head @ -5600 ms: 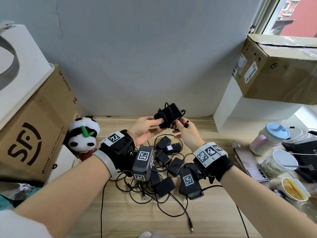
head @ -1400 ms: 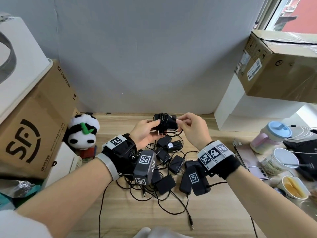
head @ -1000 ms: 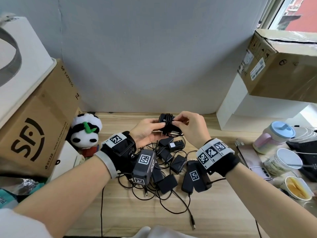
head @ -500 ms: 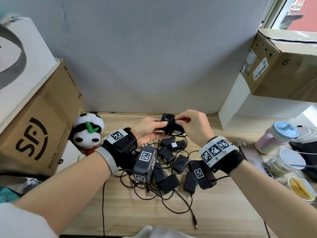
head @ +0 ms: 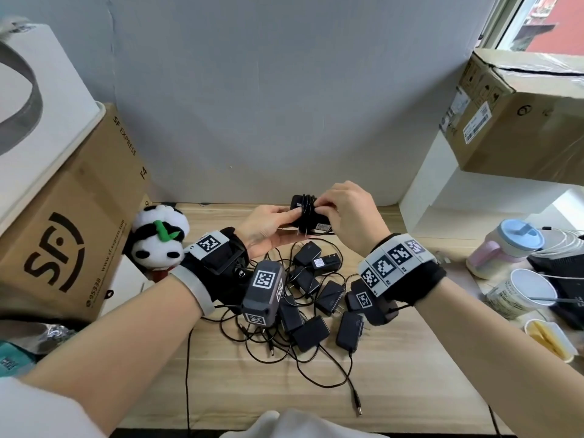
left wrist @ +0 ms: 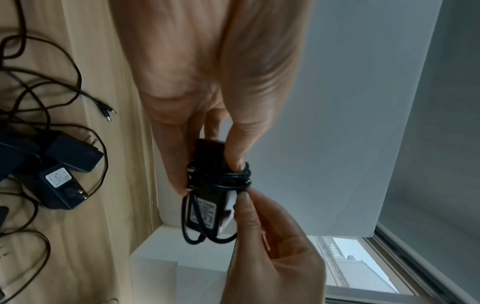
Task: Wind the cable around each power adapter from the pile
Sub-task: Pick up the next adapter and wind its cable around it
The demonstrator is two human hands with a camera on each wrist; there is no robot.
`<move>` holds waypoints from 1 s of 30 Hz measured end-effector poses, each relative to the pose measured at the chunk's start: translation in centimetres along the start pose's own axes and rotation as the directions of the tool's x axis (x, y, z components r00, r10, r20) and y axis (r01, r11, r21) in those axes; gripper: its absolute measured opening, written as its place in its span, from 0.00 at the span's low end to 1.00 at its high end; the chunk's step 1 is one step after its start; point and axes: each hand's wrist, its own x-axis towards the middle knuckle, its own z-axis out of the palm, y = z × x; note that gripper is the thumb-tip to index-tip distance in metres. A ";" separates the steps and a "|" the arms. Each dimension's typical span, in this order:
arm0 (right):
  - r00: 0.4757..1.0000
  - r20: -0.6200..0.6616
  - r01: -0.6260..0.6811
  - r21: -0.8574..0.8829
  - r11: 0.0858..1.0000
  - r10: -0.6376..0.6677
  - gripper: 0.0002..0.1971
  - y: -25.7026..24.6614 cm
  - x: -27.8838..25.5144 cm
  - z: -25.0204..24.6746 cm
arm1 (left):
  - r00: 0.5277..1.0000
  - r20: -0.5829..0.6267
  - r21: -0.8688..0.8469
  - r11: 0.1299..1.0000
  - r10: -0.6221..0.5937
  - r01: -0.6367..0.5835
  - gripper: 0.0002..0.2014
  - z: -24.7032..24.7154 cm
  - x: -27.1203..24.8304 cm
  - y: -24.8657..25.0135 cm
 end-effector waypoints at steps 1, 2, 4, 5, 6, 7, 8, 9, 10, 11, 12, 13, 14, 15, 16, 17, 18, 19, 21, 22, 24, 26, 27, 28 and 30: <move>0.999 -0.020 0.036 -0.038 0.999 -0.037 0.08 0.0 0.1 0.1 | 1.000 -0.004 -0.024 1.000 0.012 -0.012 0.10 0.2 0.0 0.0; 0.997 -0.042 0.065 -0.065 0.996 -0.068 0.08 0.0 0.1 0.2 | 1.000 -0.013 -0.038 0.999 0.025 -0.025 0.09 0.3 0.0 0.0; 0.989 -0.080 0.118 -0.101 0.988 -0.126 0.06 0.0 0.2 0.4 | 0.998 -0.038 -0.027 0.998 0.051 -0.052 0.09 0.4 0.1 0.0; 0.984 -0.091 0.144 -0.111 0.983 -0.154 0.05 0.1 0.2 0.5 | 0.997 -0.047 -0.008 0.998 0.061 -0.061 0.10 0.5 0.1 0.0; 0.979 -0.101 0.164 -0.113 0.980 -0.176 0.04 0.3 0.2 0.5 | 0.997 -0.048 0.015 0.998 0.066 -0.065 0.11 0.4 0.2 0.1; 0.978 -0.111 0.165 -0.089 0.982 -0.175 0.04 0.5 0.2 0.6 | 0.997 -0.043 0.037 0.997 0.069 -0.067 0.11 0.4 0.2 0.1; 0.983 -0.119 0.137 -0.025 0.990 -0.139 0.04 0.7 0.2 0.7 | 0.997 -0.034 0.063 0.996 0.073 -0.071 0.11 0.4 0.2 0.2; 0.989 -0.130 0.075 0.076 0.994 -0.065 0.03 0.8 0.2 0.7 | 0.997 -0.025 0.095 0.993 0.078 -0.076 0.11 0.4 0.1 0.4; 0.990 -0.134 -0.019 0.191 0.981 0.045 0.03 0.8 0.2 0.8 | 0.996 -0.016 0.135 0.987 0.086 -0.083 0.12 0.4 0.1 0.6; 0.978 -0.126 -0.124 0.306 0.944 0.169 0.02 0.8 0.2 0.9 | 0.996 -0.008 0.182 0.979 0.094 -0.091 0.13 0.4 0.1 0.8; 0.953 -0.116 -0.213 0.397 0.893 0.279 0.01 0.7 0.1 1.1 | 0.995 0.000 0.232 0.967 0.104 -0.101 0.13 0.4 0.1 1.0; 0.926 -0.105 -0.279 0.459 0.844 0.363 0.01 0.5 0.0 1.4 | 0.993 0.005 0.281 0.953 0.118 -0.115 0.13 0.4 0.1 1.2; 0.903 -0.094 -0.322 0.498 0.805 0.420 0.02 0.4 -0.1 1.7 | 0.991 0.005 0.325 0.937 0.132 -0.126 0.13 0.5 0.1 1.3; 0.887 -0.080 -0.351 0.525 0.775 0.456 0.02 0.3 -0.2 2.0 | 0.990 0.001 0.357 0.925 0.140 -0.131 0.14 0.4 0.2 1.3; 0.878 -0.066 -0.369 0.536 0.759 0.474 0.02 0.2 -0.3 2.2 | 0.990 -0.003 0.372 0.919 0.141 -0.130 0.14 0.3 0.2 1.3; 0.879 -0.053 -0.375 0.540 0.754 0.475 0.02 0.2 -0.4 2.3 | 0.991 -0.005 0.370 0.920 0.136 -0.125 0.15 0.2 0.3 1.2; 0.889 -0.041 -0.365 0.539 0.759 0.457 0.03 0.2 -0.5 2.2 | 0.992 -0.004 0.356 0.927 0.129 -0.119 0.15 0.1 0.3 1.1; 0.906 -0.031 -0.342 0.530 0.776 0.421 0.03 0.3 -0.6 2.1 | 0.993 -0.005 0.335 0.936 0.118 -0.110 0.15 -0.1 0.3 1.0; 0.938 -0.029 -0.289 0.483 0.827 0.345 0.05 0.6 -0.9 2.0 | 0.996 -0.006 0.305 0.949 0.086 -0.080 0.15 -0.3 0.3 0.9; 0.942 -0.032 -0.279 0.472 0.836 0.333 0.05 0.8 -1.0 2.0 | 0.997 -0.002 0.300 0.952 0.071 -0.067 0.15 -0.3 0.3 0.8; 0.930 -0.032 -0.302 0.500 0.812 0.366 0.05 1.0 -1.1 2.0 | 0.999 0.011 0.297 0.953 0.053 -0.054 0.15 -0.1 0.4 0.7; 0.911 -0.053 -0.326 0.514 0.793 0.409 0.04 0.8 -1.1 2.3 | 0.999 0.020 0.319 0.946 0.045 -0.049 0.14 0.2 0.5 0.7; 0.905 -0.075 -0.332 0.490 0.806 0.419 0.03 0.6 -1.1 2.5 | 0.999 0.027 0.341 0.939 0.036 -0.044 0.14 0.3 0.5 0.7; 0.902 -0.095 -0.336 0.459 0.822 0.422 0.02 0.3 -1.1 2.7 | 0.999 0.038 0.360 0.932 0.023 -0.035 0.13 0.4 0.5 0.7; 0.897 -0.118 -0.337 0.440 0.832 0.425 0.03 0.0 -1.1 2.9 | 0.999 0.052 0.361 0.932 -0.004 -0.015 0.13 0.2 0.3 0.8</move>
